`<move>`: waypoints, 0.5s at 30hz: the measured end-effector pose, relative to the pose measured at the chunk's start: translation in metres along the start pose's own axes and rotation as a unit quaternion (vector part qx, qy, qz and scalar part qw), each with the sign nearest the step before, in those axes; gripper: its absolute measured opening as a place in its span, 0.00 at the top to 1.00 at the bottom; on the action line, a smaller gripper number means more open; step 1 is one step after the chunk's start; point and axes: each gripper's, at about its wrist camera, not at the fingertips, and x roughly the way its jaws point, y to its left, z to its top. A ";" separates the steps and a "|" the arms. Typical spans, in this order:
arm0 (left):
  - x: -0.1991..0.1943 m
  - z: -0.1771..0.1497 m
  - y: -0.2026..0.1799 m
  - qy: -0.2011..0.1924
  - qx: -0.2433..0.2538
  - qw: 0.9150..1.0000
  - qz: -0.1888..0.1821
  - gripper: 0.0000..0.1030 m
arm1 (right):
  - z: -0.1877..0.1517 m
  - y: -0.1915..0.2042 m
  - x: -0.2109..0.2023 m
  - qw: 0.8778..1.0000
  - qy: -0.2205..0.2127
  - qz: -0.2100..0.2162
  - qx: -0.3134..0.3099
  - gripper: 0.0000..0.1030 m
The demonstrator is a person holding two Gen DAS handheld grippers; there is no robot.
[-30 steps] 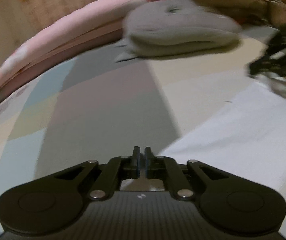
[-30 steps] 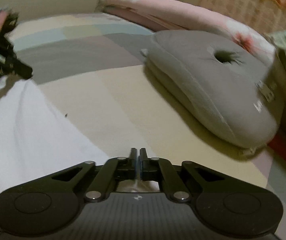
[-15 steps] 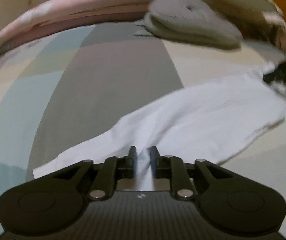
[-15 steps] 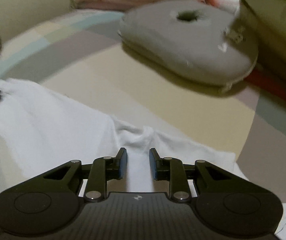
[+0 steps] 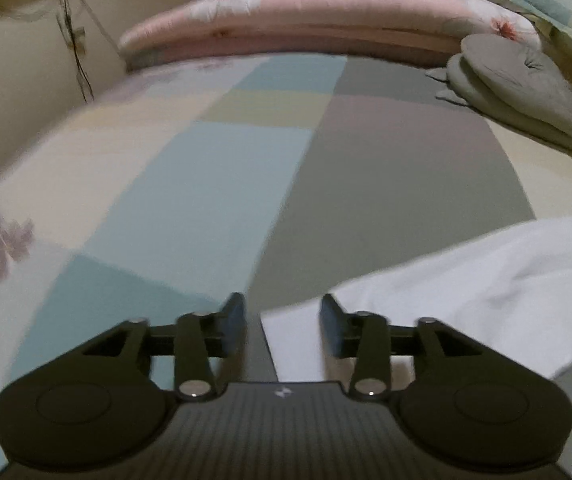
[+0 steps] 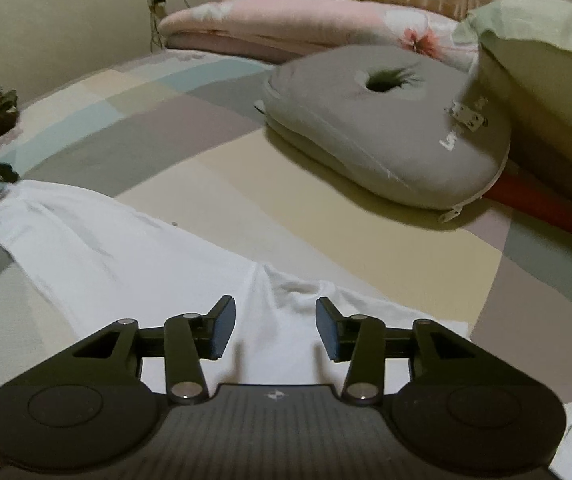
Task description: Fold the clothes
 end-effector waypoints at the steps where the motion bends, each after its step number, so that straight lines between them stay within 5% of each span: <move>1: 0.001 -0.004 0.001 0.004 -0.008 1.000 -0.008 0.56 | 0.000 0.002 -0.005 1.000 -0.003 0.003 0.000 0.48; 3: 0.003 -0.005 -0.001 0.005 -0.016 1.000 -0.015 0.67 | 0.000 0.008 -0.013 1.000 -0.008 0.006 -0.004 0.48; 4: 0.003 -0.005 -0.004 0.004 -0.012 1.000 -0.015 0.89 | 0.000 0.012 -0.016 1.000 -0.010 0.006 -0.008 0.48; 5: 0.002 -0.005 -0.007 0.003 -0.006 1.000 -0.015 0.93 | 0.001 0.016 -0.019 1.000 -0.011 0.007 -0.012 0.48; 15: 0.000 0.020 -0.007 -0.047 -0.009 0.997 0.060 0.88 | 0.007 0.055 -0.055 0.998 -0.032 0.017 -0.051 0.45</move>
